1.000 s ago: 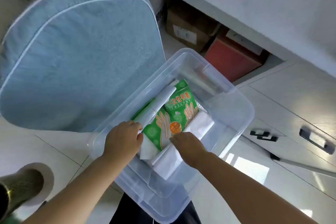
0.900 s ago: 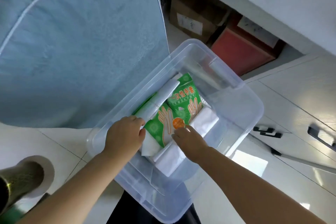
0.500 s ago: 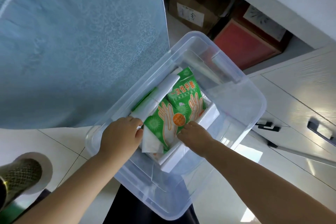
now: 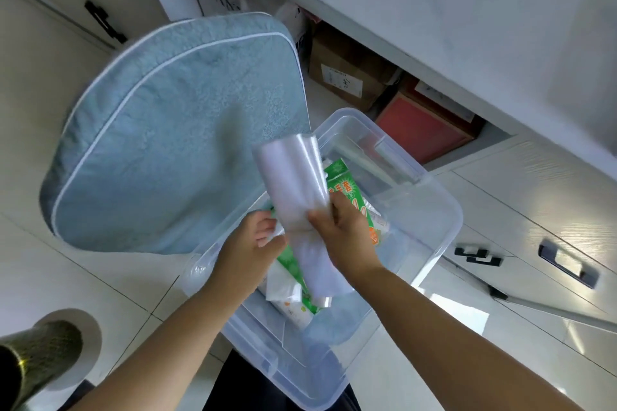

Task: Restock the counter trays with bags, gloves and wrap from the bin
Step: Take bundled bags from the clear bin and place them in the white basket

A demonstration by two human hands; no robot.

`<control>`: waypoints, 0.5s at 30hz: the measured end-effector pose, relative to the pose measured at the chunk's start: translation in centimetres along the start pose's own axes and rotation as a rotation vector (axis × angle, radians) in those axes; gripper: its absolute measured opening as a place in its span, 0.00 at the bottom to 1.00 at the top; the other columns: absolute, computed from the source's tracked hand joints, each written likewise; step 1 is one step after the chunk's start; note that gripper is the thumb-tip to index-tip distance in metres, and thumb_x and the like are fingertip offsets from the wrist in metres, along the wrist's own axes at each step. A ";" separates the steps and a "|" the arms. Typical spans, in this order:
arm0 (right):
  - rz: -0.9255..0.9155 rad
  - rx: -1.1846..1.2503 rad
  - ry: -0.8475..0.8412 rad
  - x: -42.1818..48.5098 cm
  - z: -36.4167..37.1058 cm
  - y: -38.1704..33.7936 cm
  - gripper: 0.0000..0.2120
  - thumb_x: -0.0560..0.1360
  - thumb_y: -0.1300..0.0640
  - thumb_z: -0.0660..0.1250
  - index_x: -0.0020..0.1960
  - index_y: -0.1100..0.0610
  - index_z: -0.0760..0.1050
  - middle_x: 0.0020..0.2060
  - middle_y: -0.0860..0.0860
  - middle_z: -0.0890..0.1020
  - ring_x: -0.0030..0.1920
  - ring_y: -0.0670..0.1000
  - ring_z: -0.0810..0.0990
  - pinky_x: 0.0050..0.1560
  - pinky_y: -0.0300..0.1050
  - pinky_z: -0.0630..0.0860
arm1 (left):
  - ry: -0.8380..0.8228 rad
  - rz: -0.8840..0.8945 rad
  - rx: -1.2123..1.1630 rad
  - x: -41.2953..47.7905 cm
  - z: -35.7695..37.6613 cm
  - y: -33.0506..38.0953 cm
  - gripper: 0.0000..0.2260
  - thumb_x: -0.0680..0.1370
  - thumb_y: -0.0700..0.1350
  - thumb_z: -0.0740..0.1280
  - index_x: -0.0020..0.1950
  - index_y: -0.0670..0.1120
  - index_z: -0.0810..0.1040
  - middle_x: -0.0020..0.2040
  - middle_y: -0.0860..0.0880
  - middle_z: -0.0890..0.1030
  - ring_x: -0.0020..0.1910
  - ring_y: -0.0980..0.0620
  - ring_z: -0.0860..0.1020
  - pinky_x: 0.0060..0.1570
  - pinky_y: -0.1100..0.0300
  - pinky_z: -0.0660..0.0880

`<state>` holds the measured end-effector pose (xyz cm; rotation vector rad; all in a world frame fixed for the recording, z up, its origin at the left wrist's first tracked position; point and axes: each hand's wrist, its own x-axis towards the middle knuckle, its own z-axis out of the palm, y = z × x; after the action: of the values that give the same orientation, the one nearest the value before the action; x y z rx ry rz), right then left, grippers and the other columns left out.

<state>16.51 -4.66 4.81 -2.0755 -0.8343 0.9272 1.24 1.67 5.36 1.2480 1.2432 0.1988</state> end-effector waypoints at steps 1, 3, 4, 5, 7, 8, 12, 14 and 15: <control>0.030 0.114 0.004 0.2 0.4 -1.2 0.14 0.72 0.56 0.69 0.34 0.50 0.66 0.26 0.44 0.68 0.27 0.41 0.66 0.28 0.34 0.63 | -0.005 -0.007 -0.094 0.3 0.1 0.7 0.11 0.69 0.43 0.69 0.51 0.50 0.76 0.48 0.53 0.82 0.50 0.54 0.80 0.51 0.59 0.75; 0.073 0.280 0.020 0.5 1.2 -3.1 0.11 0.72 0.57 0.69 0.38 0.59 0.69 0.29 0.49 0.70 0.30 0.45 0.67 0.32 0.40 0.66 | 0.015 -0.008 -0.137 0.8 -0.2 1.8 0.09 0.67 0.46 0.68 0.46 0.49 0.77 0.43 0.50 0.83 0.44 0.50 0.80 0.45 0.55 0.77; 0.084 0.328 0.026 0.6 1.6 -3.7 0.12 0.72 0.57 0.69 0.39 0.63 0.69 0.30 0.52 0.69 0.31 0.48 0.66 0.33 0.44 0.66 | 0.030 -0.010 -0.135 1.0 -0.5 2.1 0.09 0.66 0.47 0.69 0.45 0.49 0.77 0.43 0.48 0.83 0.43 0.49 0.81 0.44 0.52 0.78; 0.086 0.348 0.027 0.9 1.9 -4.0 0.13 0.73 0.57 0.69 0.39 0.65 0.68 0.30 0.52 0.69 0.31 0.49 0.66 0.33 0.45 0.65 | 0.043 -0.011 -0.135 1.1 -0.9 2.3 0.09 0.66 0.49 0.69 0.45 0.49 0.77 0.43 0.47 0.83 0.43 0.47 0.82 0.44 0.49 0.78; 0.082 0.348 0.016 1.4 2.4 -3.9 0.11 0.74 0.56 0.68 0.39 0.63 0.71 0.29 0.52 0.71 0.31 0.50 0.68 0.32 0.46 0.67 | 0.078 0.008 -0.103 1.3 -1.8 2.5 0.11 0.66 0.51 0.70 0.45 0.50 0.77 0.43 0.47 0.83 0.42 0.47 0.82 0.42 0.50 0.79; 0.093 0.336 0.016 1.7 2.6 -3.4 0.08 0.75 0.56 0.67 0.40 0.59 0.73 0.30 0.51 0.74 0.31 0.49 0.71 0.33 0.46 0.70 | 0.109 0.033 -0.039 1.5 -2.4 2.5 0.12 0.66 0.52 0.69 0.45 0.49 0.76 0.41 0.47 0.83 0.40 0.48 0.81 0.39 0.53 0.78; 0.278 0.090 0.104 2.9 3.9 1.8 0.04 0.76 0.59 0.63 0.44 0.54 0.76 0.35 0.50 0.80 0.36 0.51 0.76 0.33 0.42 0.70 | 0.202 0.083 0.322 2.9 -5.2 2.1 0.10 0.69 0.54 0.67 0.41 0.49 0.72 0.36 0.49 0.78 0.35 0.50 0.76 0.32 0.58 0.68; 0.380 -0.066 0.079 3.7 5.3 4.6 0.05 0.76 0.60 0.61 0.46 0.57 0.76 0.40 0.55 0.82 0.36 0.53 0.75 0.32 0.41 0.67 | 0.208 0.074 0.444 3.8 -6.2 1.5 0.07 0.71 0.51 0.67 0.42 0.51 0.72 0.37 0.52 0.77 0.36 0.52 0.76 0.31 0.59 0.67; 0.423 -0.110 0.055 4.2 6.2 5.7 0.06 0.76 0.60 0.61 0.49 0.58 0.76 0.43 0.56 0.83 0.37 0.53 0.74 0.33 0.42 0.66 | 0.208 0.073 0.487 4.1 -6.4 1.2 0.06 0.72 0.51 0.67 0.42 0.51 0.72 0.37 0.52 0.77 0.36 0.52 0.76 0.31 0.60 0.68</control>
<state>15.26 -2.51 -4.29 -2.4147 -0.4291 1.0544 -1.59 8.86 5.07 1.7268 1.4802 0.0797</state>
